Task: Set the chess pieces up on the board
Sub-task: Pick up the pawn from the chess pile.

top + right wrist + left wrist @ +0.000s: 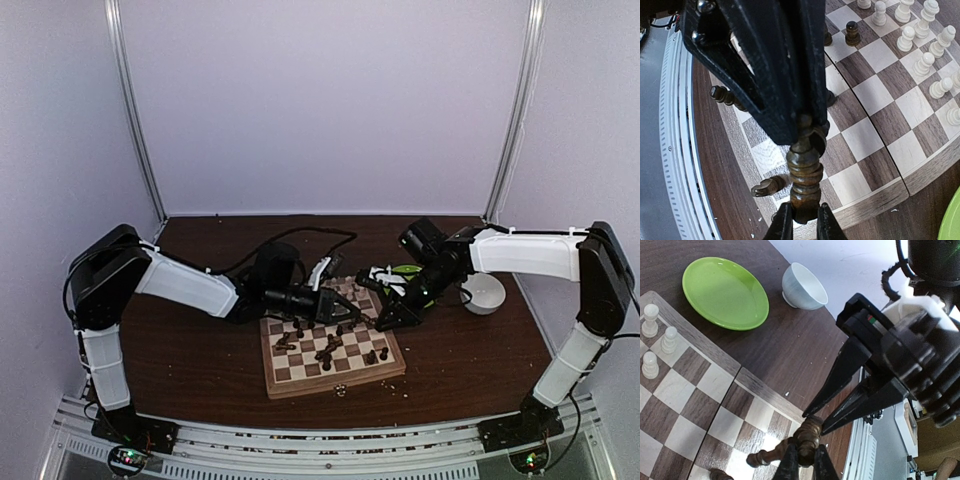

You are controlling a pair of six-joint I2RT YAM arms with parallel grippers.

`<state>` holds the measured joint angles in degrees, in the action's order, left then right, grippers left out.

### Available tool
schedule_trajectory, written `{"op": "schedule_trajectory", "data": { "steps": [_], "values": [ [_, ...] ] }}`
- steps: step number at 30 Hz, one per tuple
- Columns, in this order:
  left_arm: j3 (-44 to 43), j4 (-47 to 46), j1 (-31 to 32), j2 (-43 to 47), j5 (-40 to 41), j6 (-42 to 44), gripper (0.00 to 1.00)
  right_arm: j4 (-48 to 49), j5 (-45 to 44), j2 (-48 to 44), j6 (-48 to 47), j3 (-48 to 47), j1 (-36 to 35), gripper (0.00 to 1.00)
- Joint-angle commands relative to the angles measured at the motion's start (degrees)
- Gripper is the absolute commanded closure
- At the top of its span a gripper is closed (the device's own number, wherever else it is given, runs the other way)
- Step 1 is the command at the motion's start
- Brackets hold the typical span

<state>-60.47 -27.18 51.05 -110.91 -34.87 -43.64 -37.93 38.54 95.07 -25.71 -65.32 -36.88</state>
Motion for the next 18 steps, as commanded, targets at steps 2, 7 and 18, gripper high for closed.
{"op": "schedule_trajectory", "data": {
  "steps": [2, 7, 18],
  "values": [
    [0.9, -2.6, -0.2, 2.9, 1.2, 0.4, 1.0, -1.1, -1.1, 2.0, -1.1, -1.6, -0.1, 0.98],
    [3.3, 0.2, -0.3, 5.6, 4.2, 1.5, 1.0, -1.6, -1.8, 3.2, -0.8, -2.1, 0.2, 0.99],
    [1.3, 25.7, 0.0, 13.4, 11.1, 12.9, 1.0, -1.9, -2.4, 3.3, -0.4, -2.3, 0.4, 0.98]
  ]
}}
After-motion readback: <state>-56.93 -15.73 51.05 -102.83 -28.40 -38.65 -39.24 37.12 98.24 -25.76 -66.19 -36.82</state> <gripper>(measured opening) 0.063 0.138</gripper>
